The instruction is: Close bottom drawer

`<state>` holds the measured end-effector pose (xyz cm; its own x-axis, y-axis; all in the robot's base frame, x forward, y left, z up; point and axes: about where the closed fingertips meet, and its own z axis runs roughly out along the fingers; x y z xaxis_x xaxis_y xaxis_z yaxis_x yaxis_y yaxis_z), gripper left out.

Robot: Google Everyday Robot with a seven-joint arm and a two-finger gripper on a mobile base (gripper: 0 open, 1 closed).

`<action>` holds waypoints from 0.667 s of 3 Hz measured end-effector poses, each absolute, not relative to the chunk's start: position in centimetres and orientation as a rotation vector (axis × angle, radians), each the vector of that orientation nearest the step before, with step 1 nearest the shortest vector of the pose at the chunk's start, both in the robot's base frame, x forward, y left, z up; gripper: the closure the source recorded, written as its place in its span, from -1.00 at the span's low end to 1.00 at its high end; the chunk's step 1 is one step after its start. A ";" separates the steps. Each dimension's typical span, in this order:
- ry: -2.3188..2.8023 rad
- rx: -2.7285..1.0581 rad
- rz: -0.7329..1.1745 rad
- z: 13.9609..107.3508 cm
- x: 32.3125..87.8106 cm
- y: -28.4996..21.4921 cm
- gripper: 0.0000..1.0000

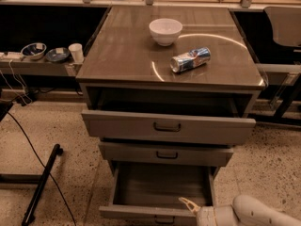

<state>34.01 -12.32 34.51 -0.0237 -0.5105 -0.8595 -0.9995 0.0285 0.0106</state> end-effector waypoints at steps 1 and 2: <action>1.686 -1.531 0.755 26.0 33.4 -13.7 -0.47; 1.721 -1.526 0.678 22.2 33.3 -14.3 0.00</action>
Offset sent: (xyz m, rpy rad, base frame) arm -0.0061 -0.0333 -0.1667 -0.1764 -0.1142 -0.1867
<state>33.30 -14.33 22.25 -0.0326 -0.6017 -0.7981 -0.9843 0.1579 -0.0788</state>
